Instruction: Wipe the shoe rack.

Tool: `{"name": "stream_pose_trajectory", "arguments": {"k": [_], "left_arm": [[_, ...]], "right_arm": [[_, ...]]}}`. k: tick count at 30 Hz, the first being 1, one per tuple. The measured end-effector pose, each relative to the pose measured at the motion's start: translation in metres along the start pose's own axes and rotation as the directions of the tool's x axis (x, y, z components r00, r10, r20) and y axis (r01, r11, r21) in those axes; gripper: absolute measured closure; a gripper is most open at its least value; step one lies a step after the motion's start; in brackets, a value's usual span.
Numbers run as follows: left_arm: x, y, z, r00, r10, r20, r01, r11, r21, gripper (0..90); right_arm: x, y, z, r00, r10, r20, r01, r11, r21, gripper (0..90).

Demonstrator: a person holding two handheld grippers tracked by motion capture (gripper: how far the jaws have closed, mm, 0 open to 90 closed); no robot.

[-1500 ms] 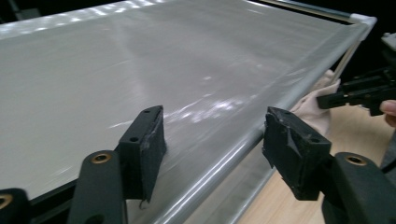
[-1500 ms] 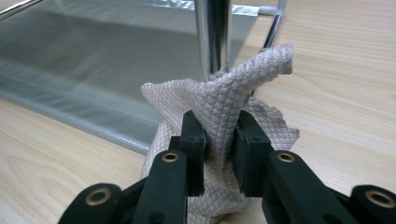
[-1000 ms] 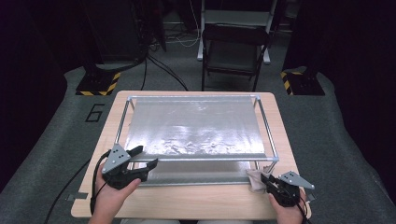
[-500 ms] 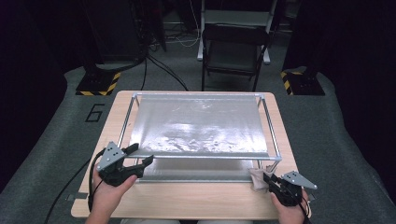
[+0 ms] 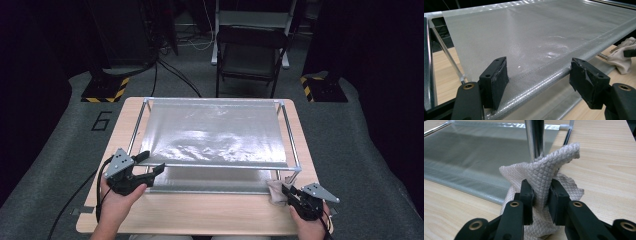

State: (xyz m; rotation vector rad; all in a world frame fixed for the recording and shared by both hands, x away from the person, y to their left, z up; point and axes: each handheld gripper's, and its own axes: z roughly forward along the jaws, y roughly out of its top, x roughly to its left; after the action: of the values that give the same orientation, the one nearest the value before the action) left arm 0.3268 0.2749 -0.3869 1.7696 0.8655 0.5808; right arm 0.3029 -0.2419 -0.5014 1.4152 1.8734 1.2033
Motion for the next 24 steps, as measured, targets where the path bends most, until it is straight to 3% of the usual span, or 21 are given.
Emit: {"name": "stream_pose_trajectory", "arguments": {"k": [17,20,24], "left_arm": [[0.0,-0.001,0.0,0.9999,-0.011,0.0,0.011,0.9999,-0.003,30.8],[0.0,0.0,0.0,1.0,-0.009,0.0,0.009,1.0,-0.001,30.8],[-0.001,-0.001,0.0,1.0,-0.006,-0.002,0.006,0.9999,-0.008,30.8]], "right_arm": [[0.001,0.002,-0.013,0.9999,0.001,0.011,-0.001,1.0,0.017,76.5],[0.0,-0.003,-0.022,0.9999,0.011,-0.004,-0.011,1.0,0.019,83.0],[0.004,-0.012,-0.028,0.9994,0.003,-0.033,-0.002,0.999,0.033,84.3]]}}
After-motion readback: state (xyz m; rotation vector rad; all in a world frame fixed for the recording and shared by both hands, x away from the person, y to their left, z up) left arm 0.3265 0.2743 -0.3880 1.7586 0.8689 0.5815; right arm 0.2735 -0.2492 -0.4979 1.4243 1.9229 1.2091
